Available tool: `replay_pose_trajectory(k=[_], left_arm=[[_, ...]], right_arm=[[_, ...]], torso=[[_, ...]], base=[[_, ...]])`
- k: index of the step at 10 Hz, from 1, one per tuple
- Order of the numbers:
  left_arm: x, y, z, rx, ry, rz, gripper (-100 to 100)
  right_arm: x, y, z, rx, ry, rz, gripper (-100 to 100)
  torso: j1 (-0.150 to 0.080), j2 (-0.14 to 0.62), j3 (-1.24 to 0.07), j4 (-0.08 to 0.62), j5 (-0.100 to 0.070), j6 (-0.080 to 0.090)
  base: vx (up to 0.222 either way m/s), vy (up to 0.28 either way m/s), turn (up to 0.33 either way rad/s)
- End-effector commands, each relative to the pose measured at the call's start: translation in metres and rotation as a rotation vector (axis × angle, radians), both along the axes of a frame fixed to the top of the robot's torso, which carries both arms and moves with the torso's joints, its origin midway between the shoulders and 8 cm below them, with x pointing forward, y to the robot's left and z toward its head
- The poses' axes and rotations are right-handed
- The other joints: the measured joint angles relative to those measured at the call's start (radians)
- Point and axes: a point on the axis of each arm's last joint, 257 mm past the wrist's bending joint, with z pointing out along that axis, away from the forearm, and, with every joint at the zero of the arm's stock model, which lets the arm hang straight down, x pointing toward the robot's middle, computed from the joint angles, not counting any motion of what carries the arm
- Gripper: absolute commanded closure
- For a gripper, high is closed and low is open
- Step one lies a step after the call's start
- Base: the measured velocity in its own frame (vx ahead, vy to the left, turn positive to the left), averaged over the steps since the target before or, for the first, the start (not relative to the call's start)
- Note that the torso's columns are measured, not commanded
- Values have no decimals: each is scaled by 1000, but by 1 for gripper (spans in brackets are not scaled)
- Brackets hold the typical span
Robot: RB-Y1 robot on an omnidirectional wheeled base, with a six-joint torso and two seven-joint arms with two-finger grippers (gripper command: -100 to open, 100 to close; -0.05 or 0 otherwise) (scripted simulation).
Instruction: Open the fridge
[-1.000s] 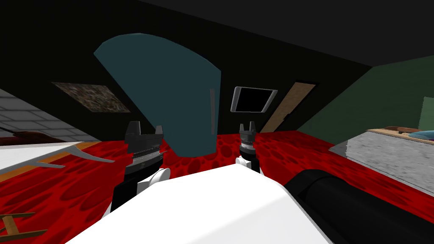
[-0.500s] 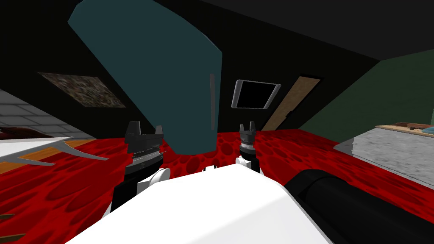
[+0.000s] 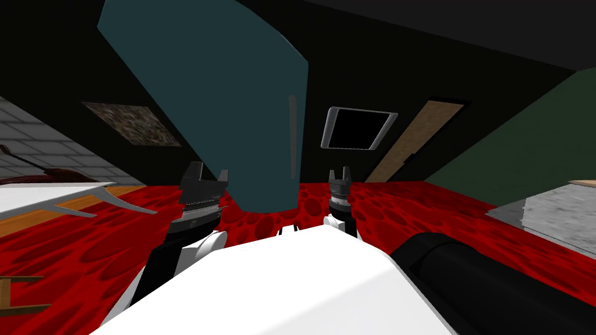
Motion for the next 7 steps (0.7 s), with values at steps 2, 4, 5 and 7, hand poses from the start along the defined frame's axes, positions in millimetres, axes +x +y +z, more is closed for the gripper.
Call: replay_pose_trajectory(k=[2, 4, 5, 7], left_arm=[[15, -3, 1, 12, 53, -43, -100], [21, -2, 2, 8, 76, -55, -100], [22, -2, 1, 7, 81, -54, -100], [29, -1, 1, 0, 107, -65, -100]], right_arm=[[0, 0, 0, 0, 0, 0, 0], [0, 0, 0, 0, 0, 0, 0], [0, 0, 0, 0, 0, 0, 0], [0, 0, 0, 0, 0, 0, 0]], torso=[[1, 3, 2, 1, 0, 0], [3, 3, 2, 1, 1, 0], [3, 2, 1, 1, 1, 0], [-1, 2, 1, 1, 0, 0]], base=[[100, -99, 82], [97, -62, 88], [88, -63, 68], [78, -85, 106]])
